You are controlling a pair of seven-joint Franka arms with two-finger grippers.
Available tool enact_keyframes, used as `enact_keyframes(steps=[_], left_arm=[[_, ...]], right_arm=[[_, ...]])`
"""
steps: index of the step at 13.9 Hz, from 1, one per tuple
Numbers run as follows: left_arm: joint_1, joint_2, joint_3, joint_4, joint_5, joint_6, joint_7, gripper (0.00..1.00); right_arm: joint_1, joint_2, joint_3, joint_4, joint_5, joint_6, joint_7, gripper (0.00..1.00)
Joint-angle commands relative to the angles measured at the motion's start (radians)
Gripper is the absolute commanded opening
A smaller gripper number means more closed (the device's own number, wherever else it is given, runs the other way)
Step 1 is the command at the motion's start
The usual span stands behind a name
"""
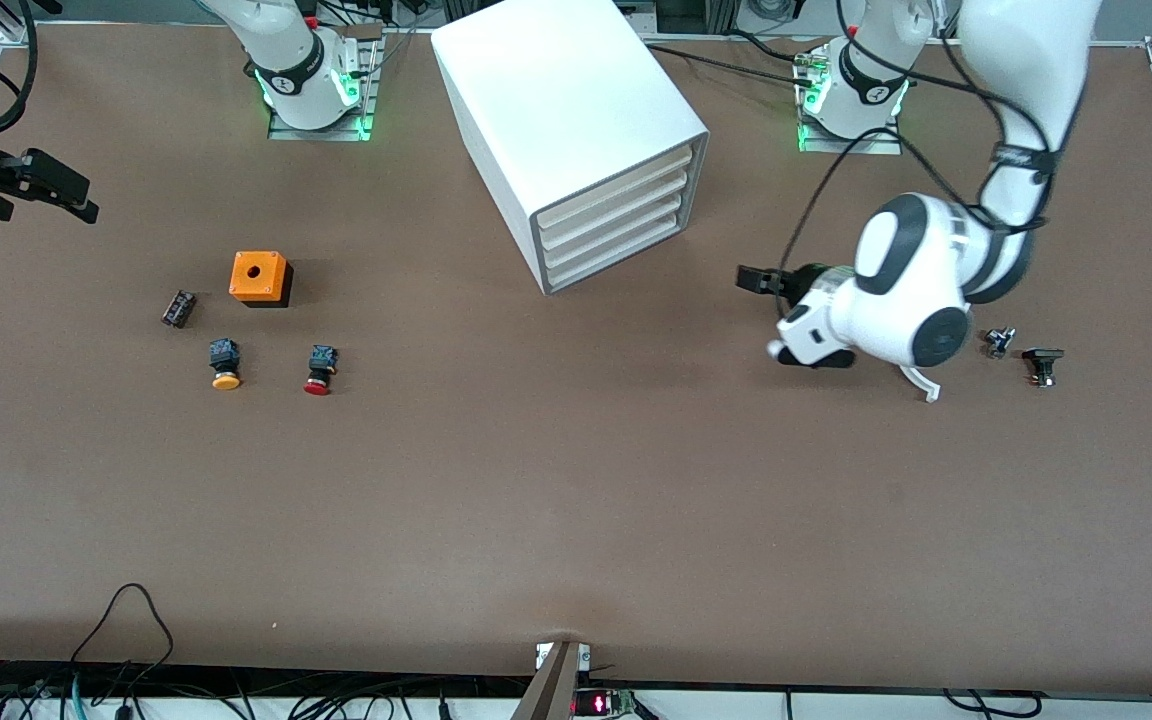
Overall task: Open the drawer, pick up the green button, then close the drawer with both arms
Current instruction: 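Move the left gripper toward the handle of the white cabinet drawer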
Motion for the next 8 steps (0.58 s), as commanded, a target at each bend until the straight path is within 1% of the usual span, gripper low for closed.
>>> enact_keyframes(steps=[1,3,6,8], left_arm=[[-0.018,0.007,-0.04,-0.076,-0.117,0.079,0.043,1.0],[-0.022,0.01,-0.084,-0.127,-0.17,0.147,0.123,1.0],[-0.042,0.023,-0.12,-0.193,-0.242,0.246,0.23,1.0],[-0.047,0.03,-0.147,-0.216,-0.273,0.291,0.275,1.0]], right_arm=[[-0.003,-0.035,0.003,-0.038,0.005,0.02,0.001,1.0],[-0.003,-0.033,0.003,-0.028,-0.002,0.019,0.01,1.0],[-0.003,-0.026,0.003,-0.024,-0.004,0.014,0.008,1.0],[-0.002,-0.026,0.003,-0.021,-0.004,0.013,0.008,1.0]])
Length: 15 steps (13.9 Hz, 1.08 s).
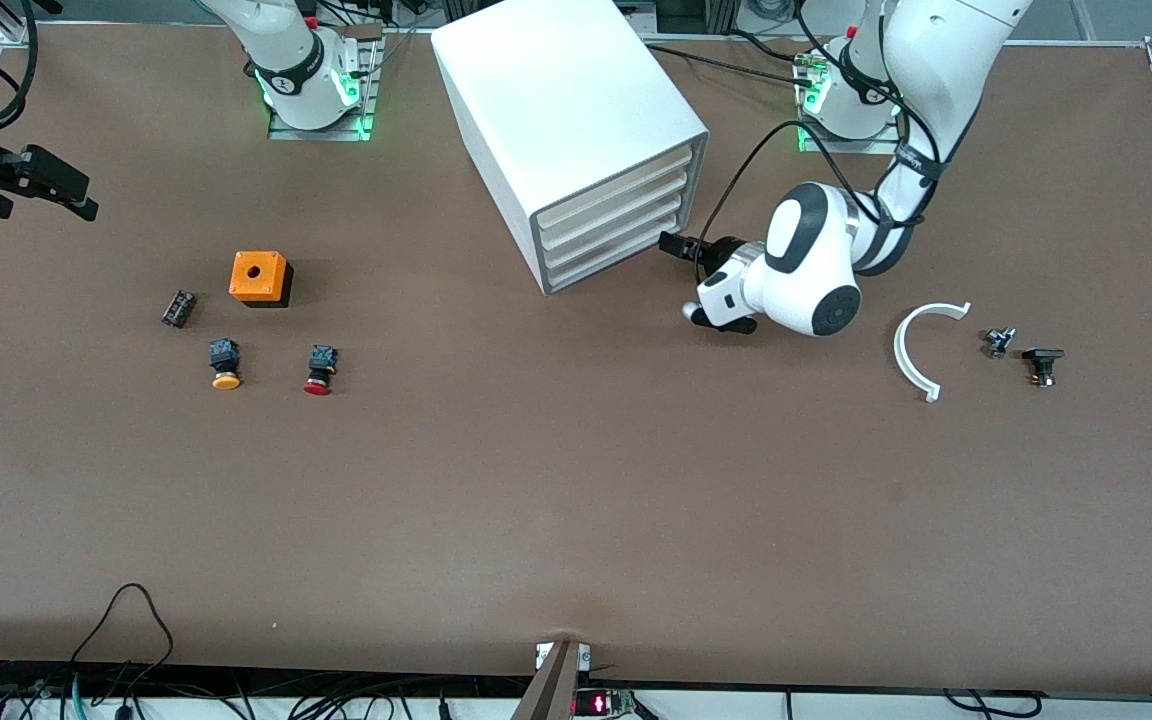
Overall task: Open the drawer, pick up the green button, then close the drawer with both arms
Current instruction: 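Grasp the drawer handle with the left gripper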
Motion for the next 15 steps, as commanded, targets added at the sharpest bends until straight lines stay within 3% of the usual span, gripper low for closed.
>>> enact_keyframes(steps=[1,5,13,15], left_arm=[[-0.009,0.0,-0.038,-0.042,-0.051,0.065,0.069,1.0],[-0.011,0.006,-0.081,-0.068,-0.054,0.123,0.105,0.99],[-0.025,0.015,-0.095,-0.117,-0.074,0.198,0.201,0.98],[-0.025,0.015,-0.095,-0.112,-0.074,0.198,0.201,0.87]], right_arm=[[-0.003,-0.016,0.004,-0.013,-0.004,0.008,0.008,1.0],[-0.005,-0.002,-0.004,-0.01,0.007,0.0,0.01,1.0],[0.005,-0.001,0.008,0.022,-0.005,0.001,0.011,1.0],[0.005,0.002,0.007,0.021,-0.004,0.0,0.011,1.0]])
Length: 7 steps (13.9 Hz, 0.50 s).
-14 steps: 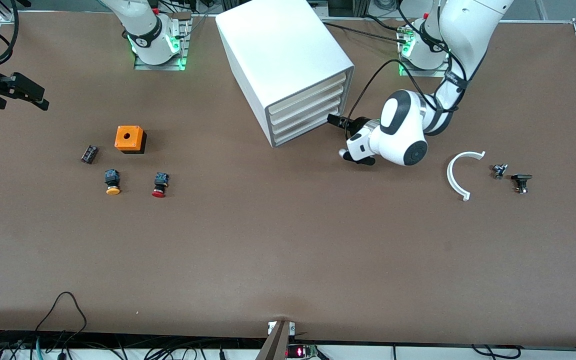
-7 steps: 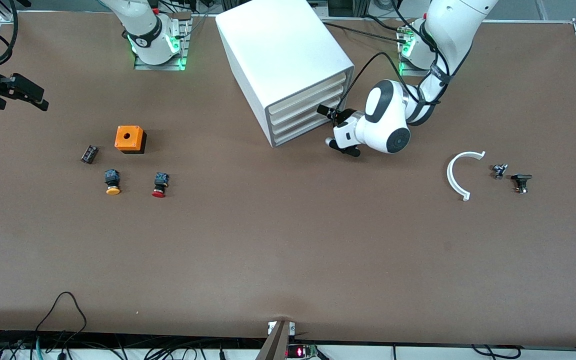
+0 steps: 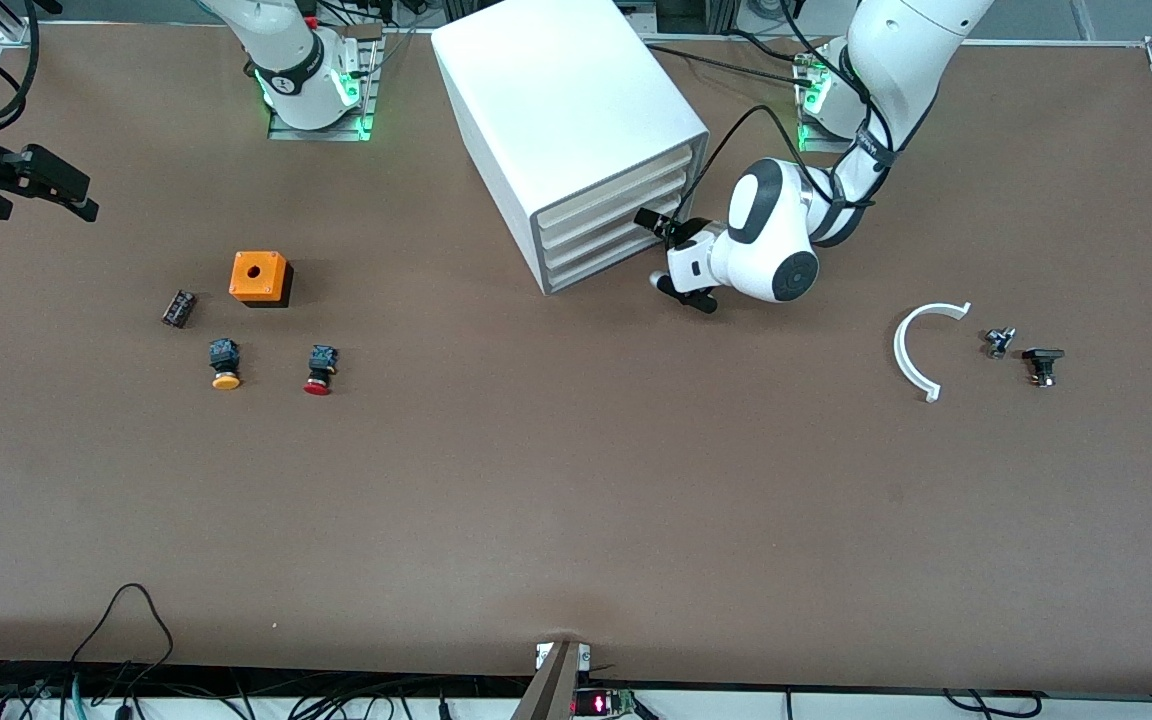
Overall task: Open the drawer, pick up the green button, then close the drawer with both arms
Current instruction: 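Grasp the drawer handle with the left gripper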
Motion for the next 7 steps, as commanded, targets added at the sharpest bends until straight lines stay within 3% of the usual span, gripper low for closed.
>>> enact_keyframes(steps=[1,3,4,7], left_arm=[[-0.008,-0.001,-0.008,-0.016,-0.024,0.023,0.037,0.64],[-0.003,-0.007,0.005,-0.009,-0.015,0.023,0.035,0.09],[0.0,-0.009,0.018,-0.001,-0.013,0.023,0.037,0.0],[0.006,-0.033,0.086,0.036,-0.007,0.023,0.039,0.0]], right_arm=[[0.003,0.013,0.001,0.012,-0.004,-0.003,0.008,1.0],[0.003,0.02,0.001,0.02,-0.001,-0.003,0.004,1.0],[0.005,0.022,0.001,0.02,0.001,-0.003,0.007,1.0],[0.006,0.051,0.002,0.022,0.004,-0.002,0.011,1.0]])
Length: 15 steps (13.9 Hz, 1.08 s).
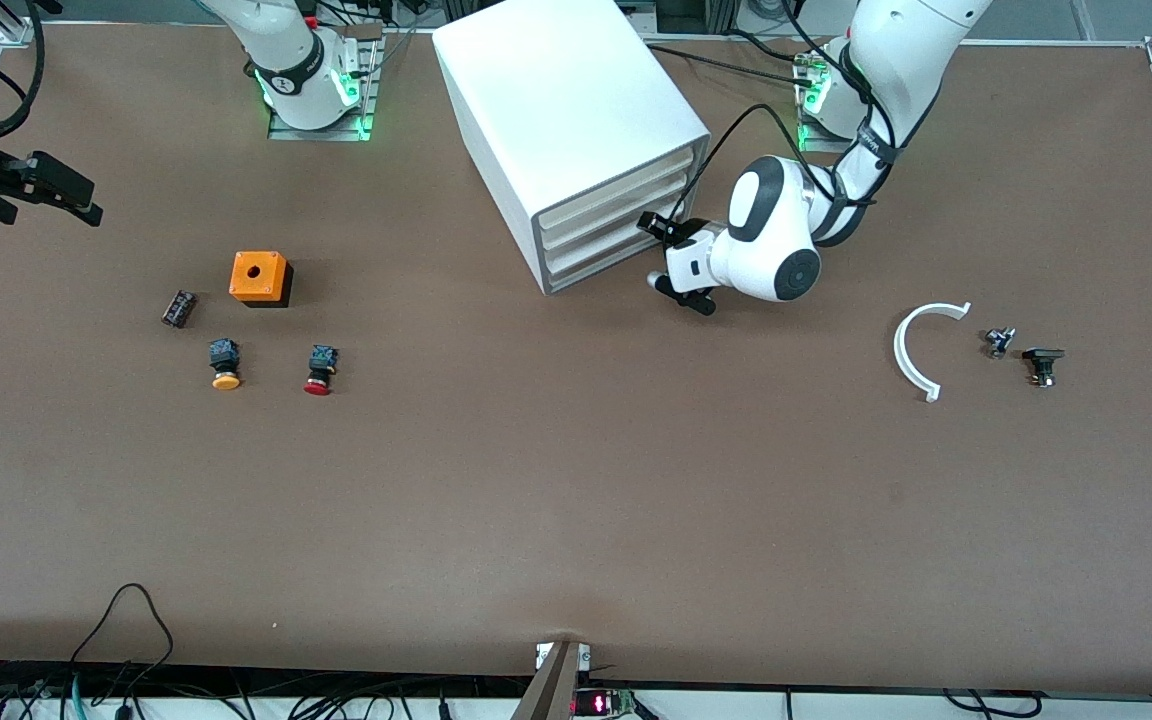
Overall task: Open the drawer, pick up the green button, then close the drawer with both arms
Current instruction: 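Grasp the drawer handle with the left gripper, then pull the drawer open with the left gripper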
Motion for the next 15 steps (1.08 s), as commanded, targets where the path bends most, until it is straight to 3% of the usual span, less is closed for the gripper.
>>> enact_keyframes(steps=[1,6,7,8,13,15], left_arm=[[0.006,-0.013,0.091,0.02,0.013,0.026,0.033,0.0],[0.023,-0.013,0.159,0.112,0.097,0.024,0.027,0.01],[0.03,-0.013,0.165,0.118,0.097,0.024,0.027,0.19],[0.032,-0.013,0.17,0.119,0.096,0.026,0.033,0.97],[0.038,-0.051,0.188,0.126,0.103,0.03,0.023,1.0],[0.065,-0.126,0.202,0.123,0.139,0.104,0.023,1.0]], right_arm=[[0.005,0.038,0.001,0.026,0.007,-0.004,-0.004,1.0],[0.004,0.041,0.001,0.025,0.041,-0.004,0.014,1.0],[0.004,0.043,0.001,0.026,0.047,0.006,0.01,1.0],[0.004,0.051,0.001,0.028,0.076,0.01,-0.001,1.0],[0.037,0.153,0.001,0.074,0.145,0.07,-0.004,1.0],[0.091,0.196,0.001,0.092,0.142,0.105,-0.002,1.0]])
